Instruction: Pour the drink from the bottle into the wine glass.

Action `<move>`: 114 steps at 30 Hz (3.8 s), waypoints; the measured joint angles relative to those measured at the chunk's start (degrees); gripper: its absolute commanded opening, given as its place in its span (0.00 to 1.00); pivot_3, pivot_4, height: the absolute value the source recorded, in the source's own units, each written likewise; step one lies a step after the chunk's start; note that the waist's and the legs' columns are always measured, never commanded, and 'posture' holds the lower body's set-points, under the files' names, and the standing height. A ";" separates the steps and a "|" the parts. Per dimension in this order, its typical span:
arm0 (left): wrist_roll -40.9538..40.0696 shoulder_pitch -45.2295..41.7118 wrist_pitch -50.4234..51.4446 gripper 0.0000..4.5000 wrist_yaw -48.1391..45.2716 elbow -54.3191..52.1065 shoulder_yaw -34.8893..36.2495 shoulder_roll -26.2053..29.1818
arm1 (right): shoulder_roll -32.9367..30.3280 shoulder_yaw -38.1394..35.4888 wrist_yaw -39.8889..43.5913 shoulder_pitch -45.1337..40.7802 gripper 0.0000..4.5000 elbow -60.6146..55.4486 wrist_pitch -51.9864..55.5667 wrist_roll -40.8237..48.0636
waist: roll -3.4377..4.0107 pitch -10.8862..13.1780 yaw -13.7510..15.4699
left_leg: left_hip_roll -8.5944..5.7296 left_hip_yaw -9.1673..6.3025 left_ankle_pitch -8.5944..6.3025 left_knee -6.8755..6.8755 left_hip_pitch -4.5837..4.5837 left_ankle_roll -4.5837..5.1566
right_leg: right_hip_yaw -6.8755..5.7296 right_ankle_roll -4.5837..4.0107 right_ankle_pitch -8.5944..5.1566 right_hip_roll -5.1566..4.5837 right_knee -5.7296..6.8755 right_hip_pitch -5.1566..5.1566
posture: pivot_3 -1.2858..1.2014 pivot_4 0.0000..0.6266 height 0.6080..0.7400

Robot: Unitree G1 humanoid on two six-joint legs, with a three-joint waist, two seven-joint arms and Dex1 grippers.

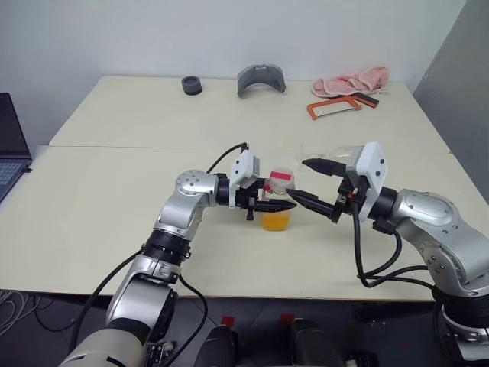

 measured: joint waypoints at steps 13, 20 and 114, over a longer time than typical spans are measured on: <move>0.01 0.00 -0.71 0.38 0.14 0.00 0.00 -0.01 | -1.76 -0.43 3.14 0.40 0.81 0.50 0.73 1.00 | 0.00 0.00 0.01 | 0.00 0.01 0.00 0.00 0.00 0.00 | 0.00 0.00 0.00 0.00 0.00 0.00 | 0.52 0.24 1.00; 0.04 0.00 -0.82 0.38 0.14 0.00 0.00 0.09 | -2.33 -0.60 4.21 1.05 0.81 0.37 1.33 2.41 | 0.00 0.00 0.01 | 0.00 0.02 0.00 0.00 0.00 0.00 | 0.00 0.00 0.00 0.01 0.00 0.00 | 0.52 0.24 1.00; 1.13 0.03 -1.99 0.38 0.13 0.26 -0.03 -0.23 | 5.71 2.98 -0.61 -7.01 0.39 4.42 6.17 4.49 | 0.00 0.00 -0.01 | 0.01 -0.02 0.00 0.00 0.00 0.00 | -0.01 0.00 0.00 0.00 0.00 0.00 | 0.52 0.24 1.00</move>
